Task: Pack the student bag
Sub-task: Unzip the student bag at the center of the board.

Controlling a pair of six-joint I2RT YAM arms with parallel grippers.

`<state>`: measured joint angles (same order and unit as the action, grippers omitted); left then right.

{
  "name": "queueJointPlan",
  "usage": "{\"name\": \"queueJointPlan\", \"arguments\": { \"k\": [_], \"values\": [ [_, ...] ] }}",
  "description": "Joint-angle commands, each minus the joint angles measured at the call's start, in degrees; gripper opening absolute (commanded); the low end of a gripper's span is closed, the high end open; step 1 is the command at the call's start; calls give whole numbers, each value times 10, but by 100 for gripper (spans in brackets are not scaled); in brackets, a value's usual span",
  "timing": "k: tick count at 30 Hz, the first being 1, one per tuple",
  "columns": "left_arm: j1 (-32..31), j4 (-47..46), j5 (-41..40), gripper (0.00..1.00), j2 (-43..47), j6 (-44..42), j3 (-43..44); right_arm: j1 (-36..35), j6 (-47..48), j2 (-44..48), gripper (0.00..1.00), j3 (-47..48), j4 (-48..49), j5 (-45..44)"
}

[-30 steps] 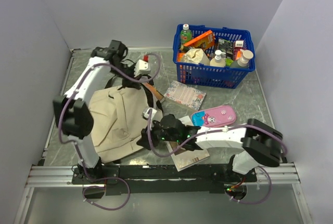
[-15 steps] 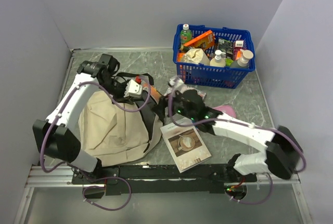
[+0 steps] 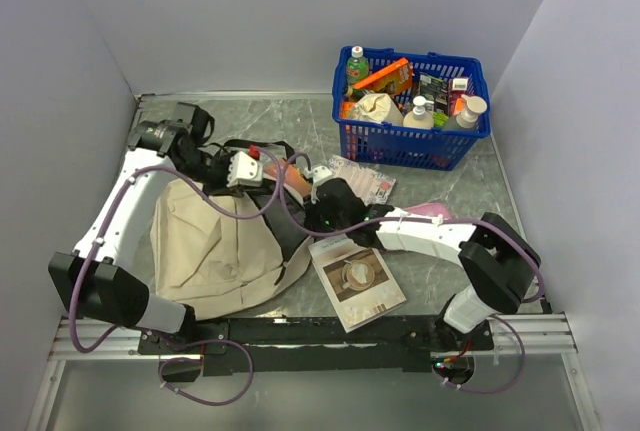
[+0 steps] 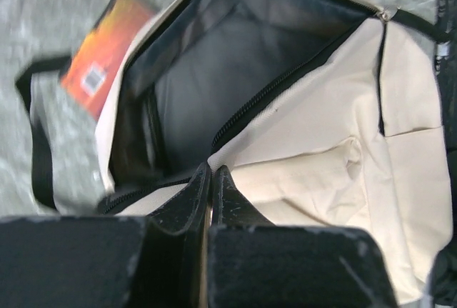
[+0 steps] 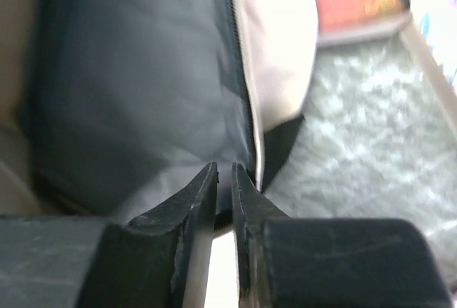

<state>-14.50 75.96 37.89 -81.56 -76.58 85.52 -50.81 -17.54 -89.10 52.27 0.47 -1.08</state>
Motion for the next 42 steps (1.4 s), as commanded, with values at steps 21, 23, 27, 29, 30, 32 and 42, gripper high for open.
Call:
{"name": "queueJointPlan", "arguments": {
  "k": [21, 23, 27, 29, 30, 32, 42],
  "values": [
    [133, -237, 68, 1, 50, 125, 80, -119, -19, -76, 17, -30, 149, 173],
    [133, -201, 79, 1, 39, 71, 85, -123, -14, -92, 26, 2, 135, 173],
    [129, -24, 85, 1, 14, -72, 83, -111, -14, -65, 44, 13, 115, 127],
    [125, 27, 79, 4, 18, -102, 35, -90, -18, -29, 55, -3, 111, 113],
    [121, 28, 66, 5, 25, -101, 12, -84, -18, -16, 58, -9, 110, 101],
    [106, 27, 46, 6, 62, -141, -67, -61, -14, 17, 63, -29, 117, 104],
    [69, 24, 75, 6, 123, -162, -85, -32, -35, -14, 64, 36, 147, 165]
  ]
}}
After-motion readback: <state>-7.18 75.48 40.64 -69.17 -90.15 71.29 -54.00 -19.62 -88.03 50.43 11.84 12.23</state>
